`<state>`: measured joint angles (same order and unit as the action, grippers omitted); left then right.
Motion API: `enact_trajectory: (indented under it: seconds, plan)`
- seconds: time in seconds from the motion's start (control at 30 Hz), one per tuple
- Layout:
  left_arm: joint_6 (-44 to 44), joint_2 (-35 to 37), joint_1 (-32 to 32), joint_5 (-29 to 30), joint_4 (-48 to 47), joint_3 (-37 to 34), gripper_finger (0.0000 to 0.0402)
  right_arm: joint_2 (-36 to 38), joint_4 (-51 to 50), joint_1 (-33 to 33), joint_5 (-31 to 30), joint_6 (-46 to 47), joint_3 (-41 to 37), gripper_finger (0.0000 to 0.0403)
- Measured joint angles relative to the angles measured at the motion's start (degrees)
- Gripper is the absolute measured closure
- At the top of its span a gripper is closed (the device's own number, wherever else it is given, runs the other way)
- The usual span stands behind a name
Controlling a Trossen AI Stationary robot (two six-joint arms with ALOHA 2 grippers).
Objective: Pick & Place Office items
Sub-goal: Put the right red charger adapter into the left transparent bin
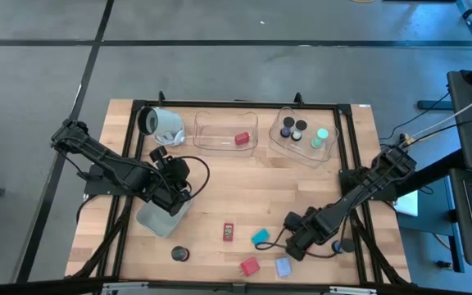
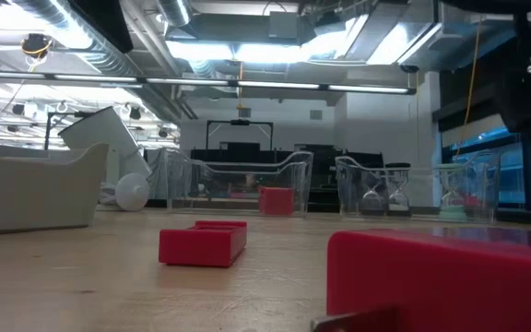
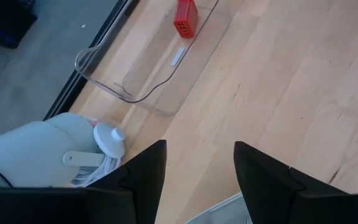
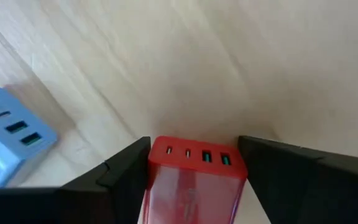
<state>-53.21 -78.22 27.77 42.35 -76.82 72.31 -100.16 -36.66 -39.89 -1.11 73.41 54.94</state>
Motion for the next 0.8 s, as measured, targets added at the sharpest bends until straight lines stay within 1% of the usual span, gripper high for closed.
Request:
enact_trajectory:
  seconds: [0.03,0.17,0.23,0.37,0.57,0.7,0.8]
  plan:
    - [0.00,0.00,0.00,0.00,0.00,0.00,0.0217,0.00,-0.14,0.78,-1.37,-2.02,-0.02,0.0163]
    - [0.00,0.00,0.00,0.00,-0.02,0.00,0.0217,-0.14,-0.29,4.58,-10.48,-8.37,-0.21,0.0170]
    - [0.00,0.00,0.00,0.00,-0.02,0.00,0.0217,-0.17,-0.38,6.03,-11.92,-9.92,-0.24,0.0171]
    - [0.00,0.00,0.00,0.00,-0.02,0.00,0.0217,-0.18,0.88,8.41,-8.83,-9.77,-0.22,0.0158]
    - [0.00,0.00,0.00,0.00,-0.04,0.00,0.0217,0.00,1.88,10.86,-1.41,-13.38,-0.10,0.0104]
    - [0.00,0.00,0.00,0.00,-0.04,0.00,0.0217,0.16,1.83,11.84,-0.45,-14.08,0.16,0.0078]
    - [0.00,0.00,0.00,0.00,-0.07,0.00,0.0217,0.13,-2.29,12.12,0.27,-13.89,1.93,0.0073]
